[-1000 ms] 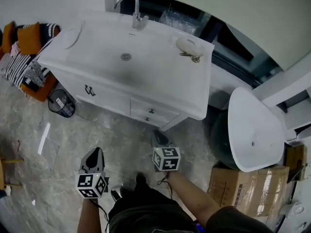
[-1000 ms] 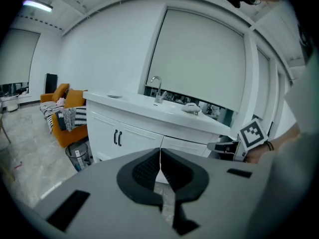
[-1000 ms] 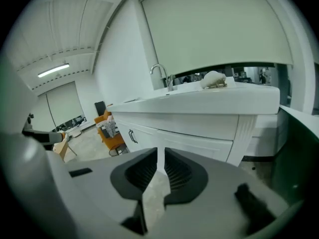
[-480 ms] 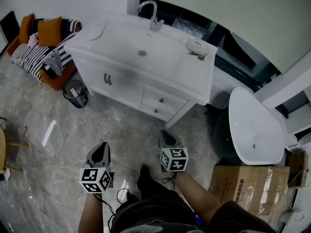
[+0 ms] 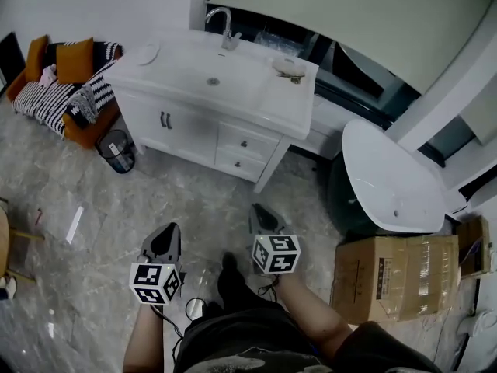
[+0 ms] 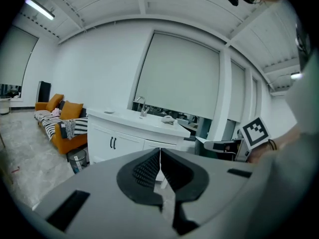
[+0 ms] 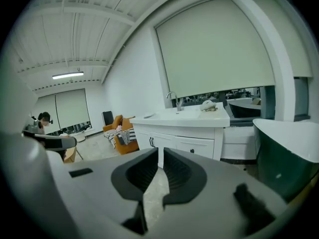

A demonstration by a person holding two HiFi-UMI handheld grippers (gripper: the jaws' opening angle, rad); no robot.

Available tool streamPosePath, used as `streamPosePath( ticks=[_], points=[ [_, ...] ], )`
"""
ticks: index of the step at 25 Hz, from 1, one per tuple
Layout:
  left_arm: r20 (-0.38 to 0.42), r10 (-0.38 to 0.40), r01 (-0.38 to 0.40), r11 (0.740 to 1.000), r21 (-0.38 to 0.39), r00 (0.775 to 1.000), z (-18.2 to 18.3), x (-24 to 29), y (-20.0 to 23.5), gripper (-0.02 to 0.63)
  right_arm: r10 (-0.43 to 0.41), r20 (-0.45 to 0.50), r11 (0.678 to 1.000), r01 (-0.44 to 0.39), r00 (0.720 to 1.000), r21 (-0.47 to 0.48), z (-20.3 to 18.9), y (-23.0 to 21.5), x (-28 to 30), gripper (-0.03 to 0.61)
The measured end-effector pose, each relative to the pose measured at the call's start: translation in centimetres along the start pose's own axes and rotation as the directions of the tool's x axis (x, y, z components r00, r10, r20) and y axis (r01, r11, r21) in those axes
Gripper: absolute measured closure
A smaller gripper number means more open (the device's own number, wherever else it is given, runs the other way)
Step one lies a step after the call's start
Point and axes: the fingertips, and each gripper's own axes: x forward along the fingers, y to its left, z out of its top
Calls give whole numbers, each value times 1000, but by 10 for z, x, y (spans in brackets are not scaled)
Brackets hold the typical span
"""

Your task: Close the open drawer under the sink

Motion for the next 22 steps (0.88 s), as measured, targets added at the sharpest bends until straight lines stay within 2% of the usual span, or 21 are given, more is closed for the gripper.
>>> streamPosePath(
  ticks=[3,8,13,22],
  points=[
    [12,-37,37,999,34,999,1,-16,-20,598,-21,19,1000,21,1000,-11,1,1,-32,532],
    [27,-78,77,996,42,997,-2,-35,-50,598,-52,48,999,51,998,8,-1,-6,-80,538],
    [19,-121,119,990,72,992,-7,-51,-79,598,-62,53,998,63,997,-12,-5,-9,-112,541],
    [24,-88,86,994,61,996,-12,-62,-110,598,-24,71,998,28,997,-53,-8,-23,-149,545]
  ],
)
